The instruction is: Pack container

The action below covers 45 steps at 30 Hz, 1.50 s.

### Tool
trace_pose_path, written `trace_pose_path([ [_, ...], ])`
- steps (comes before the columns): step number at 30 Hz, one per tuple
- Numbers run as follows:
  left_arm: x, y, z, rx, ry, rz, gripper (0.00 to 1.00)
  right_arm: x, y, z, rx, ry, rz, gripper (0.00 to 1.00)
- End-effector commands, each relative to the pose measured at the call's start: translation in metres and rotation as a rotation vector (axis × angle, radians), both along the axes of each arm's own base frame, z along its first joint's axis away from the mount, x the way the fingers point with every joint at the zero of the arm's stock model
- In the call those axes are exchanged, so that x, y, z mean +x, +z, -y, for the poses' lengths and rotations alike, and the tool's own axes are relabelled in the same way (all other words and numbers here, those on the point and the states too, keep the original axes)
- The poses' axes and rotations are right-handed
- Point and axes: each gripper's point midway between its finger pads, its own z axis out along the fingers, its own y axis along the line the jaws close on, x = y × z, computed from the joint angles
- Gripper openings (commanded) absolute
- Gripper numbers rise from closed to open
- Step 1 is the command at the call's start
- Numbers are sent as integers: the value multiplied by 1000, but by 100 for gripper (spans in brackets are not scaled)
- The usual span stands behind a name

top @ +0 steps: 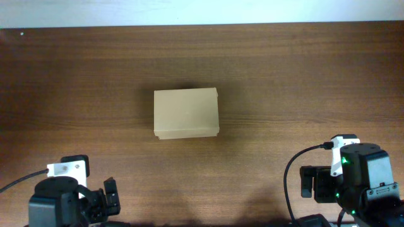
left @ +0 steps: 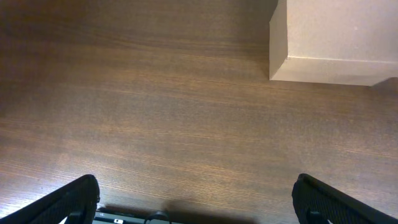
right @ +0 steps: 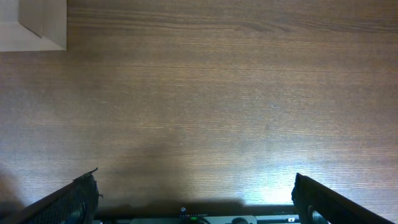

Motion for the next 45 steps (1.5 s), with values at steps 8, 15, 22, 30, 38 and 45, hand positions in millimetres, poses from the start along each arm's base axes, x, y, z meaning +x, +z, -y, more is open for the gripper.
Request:
trace_pose_path([
  [8, 1, -2, -2, 9, 8, -7, 100, 0, 0, 0, 12, -13, 7, 99],
  [15, 1, -2, -2, 9, 8, -7, 100, 1, 0, 2, -1, -16, 12, 99],
  [22, 1, -2, -2, 9, 8, -7, 100, 38, 54, 12, 35, -103, 382, 99],
  [30, 1, -2, -2, 9, 8, -7, 100, 45, 63, 31, 66, -211, 675, 99],
  [38, 1, -2, -2, 9, 8, -7, 100, 55, 10, 35, 72, -225, 781, 99],
  [45, 1, -2, -2, 9, 8, -7, 100, 64, -36, 28, 100, -189, 786, 99],
])
